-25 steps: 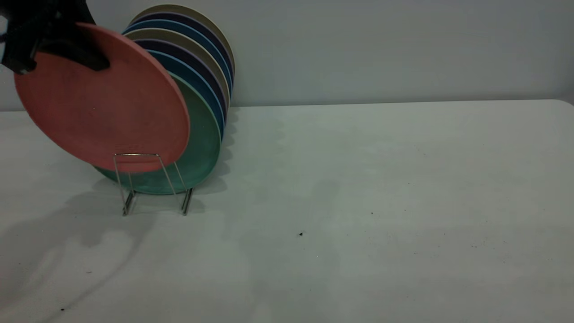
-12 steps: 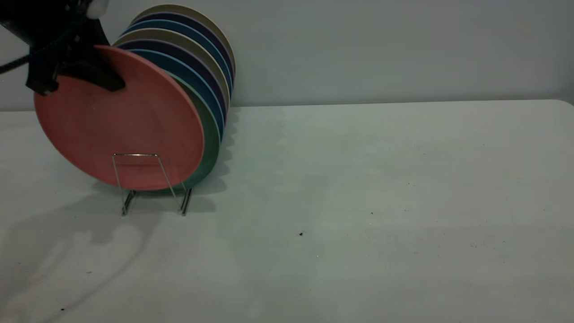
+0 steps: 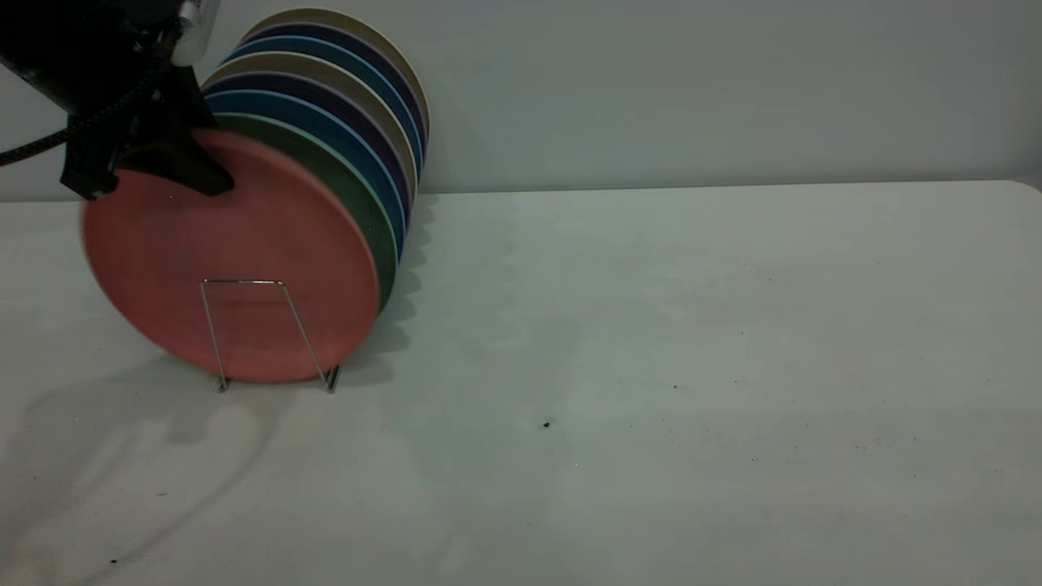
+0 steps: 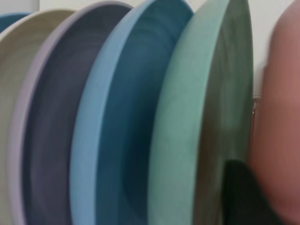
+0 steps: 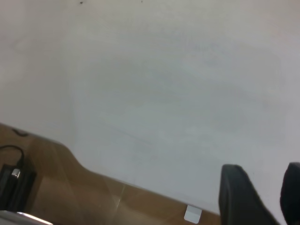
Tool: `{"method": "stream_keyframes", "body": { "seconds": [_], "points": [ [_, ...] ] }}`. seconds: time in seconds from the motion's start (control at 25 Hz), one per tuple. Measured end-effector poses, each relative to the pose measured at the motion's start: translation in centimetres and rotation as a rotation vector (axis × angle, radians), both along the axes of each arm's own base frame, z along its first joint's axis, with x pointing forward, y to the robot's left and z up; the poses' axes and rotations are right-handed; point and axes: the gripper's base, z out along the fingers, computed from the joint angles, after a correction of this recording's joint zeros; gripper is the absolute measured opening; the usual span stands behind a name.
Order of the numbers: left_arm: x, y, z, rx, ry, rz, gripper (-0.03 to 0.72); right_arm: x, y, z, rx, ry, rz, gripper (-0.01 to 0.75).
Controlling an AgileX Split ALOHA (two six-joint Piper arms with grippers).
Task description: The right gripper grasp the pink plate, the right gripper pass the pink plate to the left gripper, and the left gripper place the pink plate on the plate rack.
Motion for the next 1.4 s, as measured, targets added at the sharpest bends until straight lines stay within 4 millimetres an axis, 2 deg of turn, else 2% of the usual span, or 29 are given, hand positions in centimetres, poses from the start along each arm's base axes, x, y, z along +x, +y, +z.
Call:
{"method": "stream_keyframes", "body": {
  "seconds": [0.2,0.44,0.64,0.92,1.08,1.2,1.4],
  "points": [
    [0.0,0.0,0.0,-0.001,0.001,0.002,0.35,0.0,0.0,0.0,0.001,0.0,-0.001,0.243],
    [-0.2,-0.1,0.5,-0.021,0.019,0.03,0.368,0.0,0.0,0.0,0.004,0.001,-0.006,0.243],
    [-1.0,0.0,2.9,-0.032,0.006,0.071,0.37,0.0,0.0,0.0,0.005,0.002,-0.01,0.243],
    [-3.0,-0.1,6.2,-0.06,0.064,0.113,0.372,0.0,0.0,0.0,0.006,0.002,-0.011,0.243],
    [-5.4,-0.3,10.1,-0.146,0.123,0.248,0.372,0.0,0.0,0.0,0.006,0.001,-0.012,0.243],
    [-8.3,-0.2,13.8,-0.212,0.178,0.431,0.373,-0.2,-0.2,0.0,0.003,-0.013,-0.042,0.243],
    [-15.3,0.9,19.7,-0.226,0.205,0.719,0.374,-1.0,-0.9,0.0,0.012,-0.064,-0.156,0.243]
  ]
}}
